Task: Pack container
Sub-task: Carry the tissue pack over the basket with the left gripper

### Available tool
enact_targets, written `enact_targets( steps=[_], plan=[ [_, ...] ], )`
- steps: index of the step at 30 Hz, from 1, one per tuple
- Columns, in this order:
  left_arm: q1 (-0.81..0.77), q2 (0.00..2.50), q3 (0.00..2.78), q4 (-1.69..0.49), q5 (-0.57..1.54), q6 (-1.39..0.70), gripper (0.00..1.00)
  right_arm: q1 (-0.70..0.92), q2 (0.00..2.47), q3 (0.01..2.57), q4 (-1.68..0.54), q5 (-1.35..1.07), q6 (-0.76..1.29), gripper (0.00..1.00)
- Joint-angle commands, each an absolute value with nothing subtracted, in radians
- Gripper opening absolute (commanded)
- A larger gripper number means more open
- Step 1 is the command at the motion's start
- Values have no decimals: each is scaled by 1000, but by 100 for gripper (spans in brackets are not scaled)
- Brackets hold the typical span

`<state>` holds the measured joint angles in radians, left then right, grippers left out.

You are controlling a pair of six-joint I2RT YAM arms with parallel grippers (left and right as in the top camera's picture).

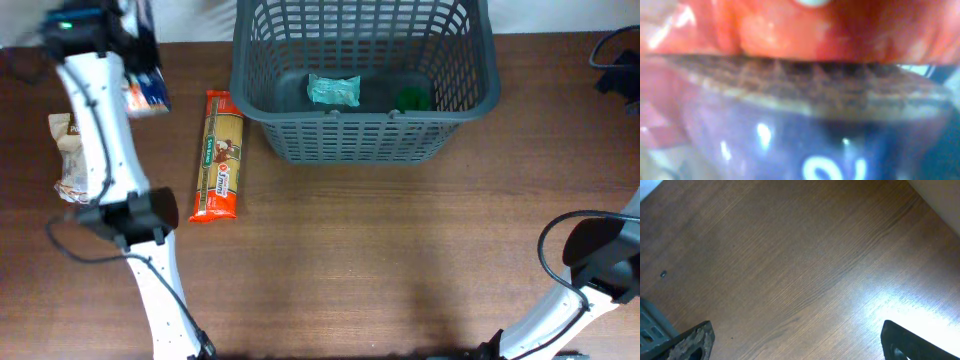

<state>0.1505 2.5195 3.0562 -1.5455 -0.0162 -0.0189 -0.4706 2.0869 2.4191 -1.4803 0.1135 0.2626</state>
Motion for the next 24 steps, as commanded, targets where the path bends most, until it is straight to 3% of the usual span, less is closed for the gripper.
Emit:
enact_targets(
  steps=[1,6,13,24],
  plan=[
    [85,2259,3136,-1557,12,-41,2,-465,2075,2415,-1477,112,274,98],
    [-106,2087,3136,-1509,13,-40,2,-465,2075,2415,-1477,112,274,99],
    [-392,2089,3090,-1381,11,2,2,-465,2075,2415,-1477,112,274,99],
    [-443,2210,2861,-1081,-18,15,2,-465,2075,2415,-1477,112,274,99]
  ],
)
